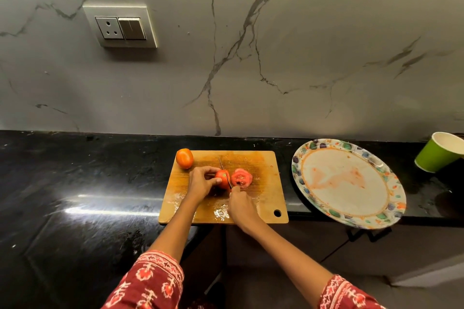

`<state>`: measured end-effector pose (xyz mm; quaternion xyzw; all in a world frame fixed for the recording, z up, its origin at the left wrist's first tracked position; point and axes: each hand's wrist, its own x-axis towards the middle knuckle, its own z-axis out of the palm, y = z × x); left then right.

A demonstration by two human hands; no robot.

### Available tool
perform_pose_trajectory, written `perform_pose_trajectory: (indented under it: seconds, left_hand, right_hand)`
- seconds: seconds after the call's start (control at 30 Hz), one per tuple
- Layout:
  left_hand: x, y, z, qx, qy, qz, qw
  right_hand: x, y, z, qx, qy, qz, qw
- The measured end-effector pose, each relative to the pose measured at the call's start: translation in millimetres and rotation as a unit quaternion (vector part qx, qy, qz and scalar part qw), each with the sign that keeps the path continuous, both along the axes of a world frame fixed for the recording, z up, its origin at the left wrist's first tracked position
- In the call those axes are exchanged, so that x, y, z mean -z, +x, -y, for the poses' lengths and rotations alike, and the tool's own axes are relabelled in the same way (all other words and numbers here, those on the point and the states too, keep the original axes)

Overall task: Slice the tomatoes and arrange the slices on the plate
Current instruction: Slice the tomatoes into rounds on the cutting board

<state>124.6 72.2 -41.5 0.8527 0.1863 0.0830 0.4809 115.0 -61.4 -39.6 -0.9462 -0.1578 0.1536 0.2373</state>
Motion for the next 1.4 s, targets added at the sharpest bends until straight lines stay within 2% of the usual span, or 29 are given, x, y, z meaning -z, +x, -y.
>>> perform_pose_trajectory:
  seconds: [0.57,0.9,1.13,1.4]
  left_hand:
    - [1.5,1.1,1.1,-0.014,-0.008,-0.005,1.000]
    - [1.2,1.7,2.7,-0.022,-0.015,-0.007,1.000]
    - [2.8,0.5,-3.0,-0.027,-0.026,-0.017,0.999]
    - [-2.8,-1.0,-0.5,-0.022,-0.036,-0.025,0.999]
  right_hand:
    - [8.6,2.1,0.7,-0.011,-0.022,0.003,1.000]
    - [-2.3,11.9,-5.9,-0.024,-0.043,-0.032,0.998]
    - [8.4,-19.1,26.4,-0.061,-0.090,0.043,0.993]
    - [13.1,-24.9,45.2,-0.040,-0.074,0.030,0.996]
